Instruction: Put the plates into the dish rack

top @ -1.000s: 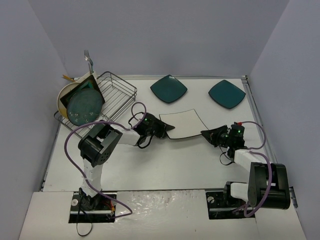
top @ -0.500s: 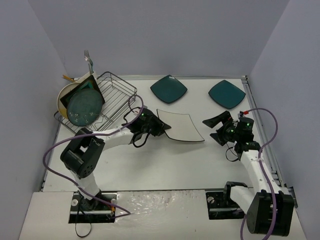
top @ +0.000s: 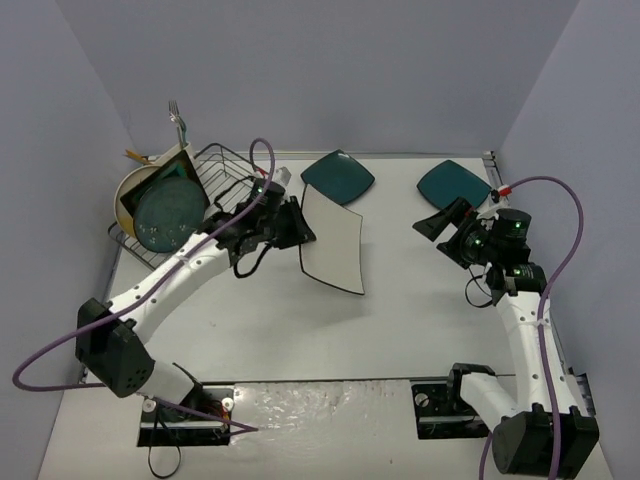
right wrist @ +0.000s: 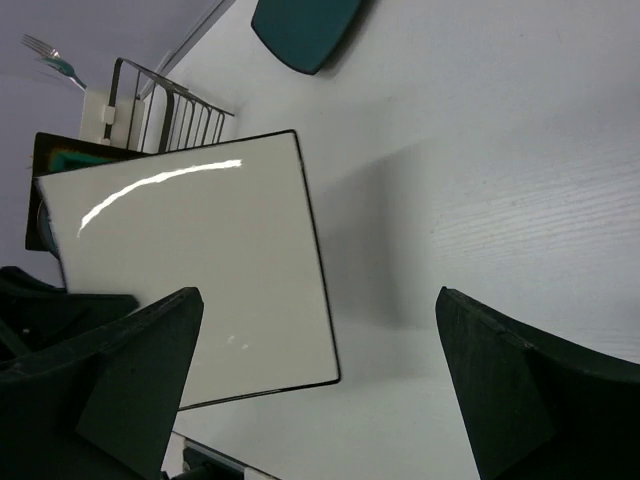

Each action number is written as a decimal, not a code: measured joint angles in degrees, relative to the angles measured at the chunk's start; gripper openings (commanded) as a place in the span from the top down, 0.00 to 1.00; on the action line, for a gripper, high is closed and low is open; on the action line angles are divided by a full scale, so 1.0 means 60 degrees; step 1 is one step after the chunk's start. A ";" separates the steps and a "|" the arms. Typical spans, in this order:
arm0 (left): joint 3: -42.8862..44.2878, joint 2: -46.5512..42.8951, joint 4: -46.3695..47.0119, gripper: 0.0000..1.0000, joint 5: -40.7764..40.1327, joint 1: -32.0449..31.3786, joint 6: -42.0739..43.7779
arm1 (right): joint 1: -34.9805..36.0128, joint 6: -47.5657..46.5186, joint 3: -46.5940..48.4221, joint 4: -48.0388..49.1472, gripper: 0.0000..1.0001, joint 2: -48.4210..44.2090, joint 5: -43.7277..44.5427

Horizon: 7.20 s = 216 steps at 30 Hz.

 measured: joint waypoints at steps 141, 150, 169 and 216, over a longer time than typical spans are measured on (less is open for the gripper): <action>0.2013 -0.1628 -0.1358 0.03 -0.0643 0.6997 0.7787 | -0.1531 0.1546 -0.0683 0.4998 0.04 0.4780 0.2584; 0.1194 -0.2125 -0.2034 0.03 -0.0344 0.5697 0.6794 | -0.2407 0.2425 -0.0682 0.7679 0.05 0.7564 0.2401; 0.0269 -0.2651 -0.2403 0.03 0.0217 0.5577 0.6097 | -0.2667 0.4501 0.1563 1.0842 0.18 1.1076 0.1159; -0.0969 -0.1584 0.1457 0.03 0.1462 0.2301 0.0323 | -0.0167 0.5905 -0.1056 0.9426 1.00 0.5146 -0.2239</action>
